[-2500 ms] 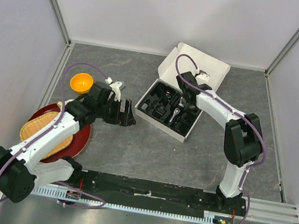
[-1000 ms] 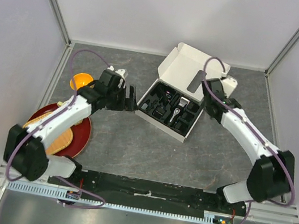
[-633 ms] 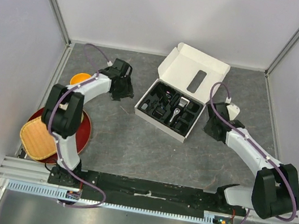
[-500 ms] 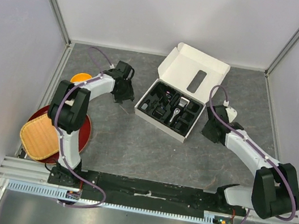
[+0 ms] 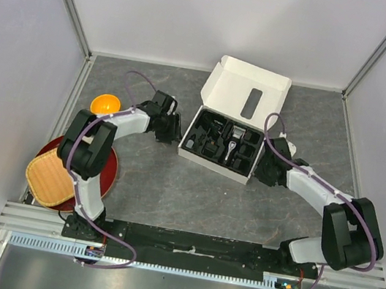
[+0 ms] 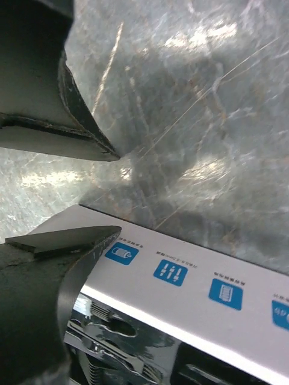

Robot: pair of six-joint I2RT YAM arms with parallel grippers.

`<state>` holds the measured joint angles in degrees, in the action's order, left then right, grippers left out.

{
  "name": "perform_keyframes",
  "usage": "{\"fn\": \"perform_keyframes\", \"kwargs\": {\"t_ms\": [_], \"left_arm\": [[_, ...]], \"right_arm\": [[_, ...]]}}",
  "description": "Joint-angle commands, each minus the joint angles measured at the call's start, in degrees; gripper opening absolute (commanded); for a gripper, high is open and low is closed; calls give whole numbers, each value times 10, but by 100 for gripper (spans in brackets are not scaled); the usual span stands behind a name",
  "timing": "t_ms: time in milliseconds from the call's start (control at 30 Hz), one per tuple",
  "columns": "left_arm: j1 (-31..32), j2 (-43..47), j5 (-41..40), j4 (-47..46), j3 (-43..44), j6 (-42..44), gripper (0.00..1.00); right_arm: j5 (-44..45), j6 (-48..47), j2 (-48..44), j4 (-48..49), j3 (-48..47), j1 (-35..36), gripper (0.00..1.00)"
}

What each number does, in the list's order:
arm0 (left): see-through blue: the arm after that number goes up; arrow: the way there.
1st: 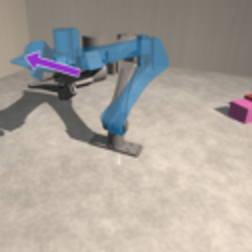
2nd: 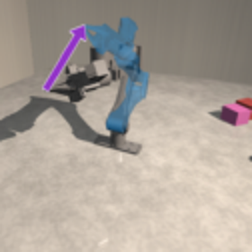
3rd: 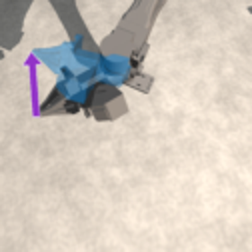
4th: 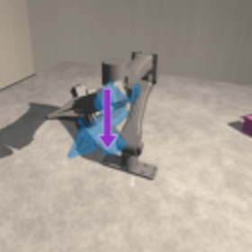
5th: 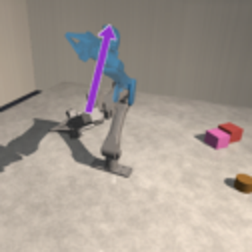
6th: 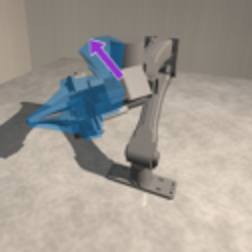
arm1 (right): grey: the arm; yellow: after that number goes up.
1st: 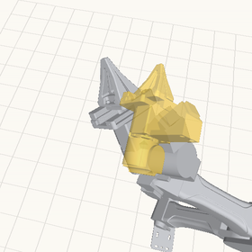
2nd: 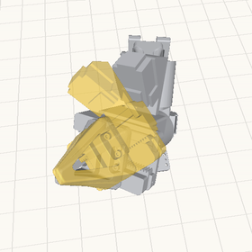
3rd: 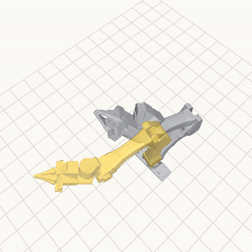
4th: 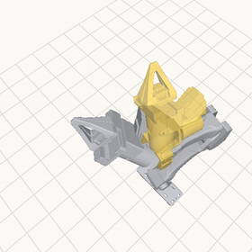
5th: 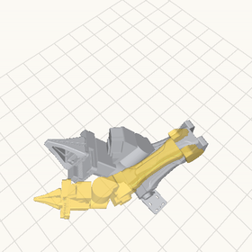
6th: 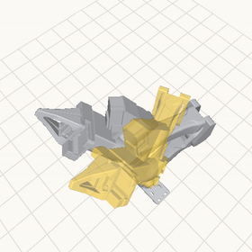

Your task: Sort the hair-cutting tools

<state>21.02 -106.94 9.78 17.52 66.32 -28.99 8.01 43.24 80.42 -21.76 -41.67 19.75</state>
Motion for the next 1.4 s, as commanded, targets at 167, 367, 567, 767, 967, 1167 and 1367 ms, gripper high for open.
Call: {"fn": "perform_keyframes", "kwargs": {"t_ms": [167,367,567,767,967,1167,1367], "left_arm": [[66,123,52,-75,-124,-3,55],[125,200,27,-109,-204,-21,55],[127,272,-97,-31,-202,-45,58],[39,286,-144,24,-113,-62,64],[-47,134,-34,30,57,-62,66],[-95,-60,53,41,234,-86,66],[-99,-179,114,5,353,-57,66]], "right_arm": [[-45,-12,-47,22,55,0,42],[-45,-6,-118,2,101,1,42],[73,9,-188,-94,56,-12,46],[125,-15,-190,-137,-62,-72,50],[26,-31,-43,-76,-162,-173,52],[-79,-49,137,25,-214,-249,52],[-192,-54,235,136,-236,-263,50]]}}
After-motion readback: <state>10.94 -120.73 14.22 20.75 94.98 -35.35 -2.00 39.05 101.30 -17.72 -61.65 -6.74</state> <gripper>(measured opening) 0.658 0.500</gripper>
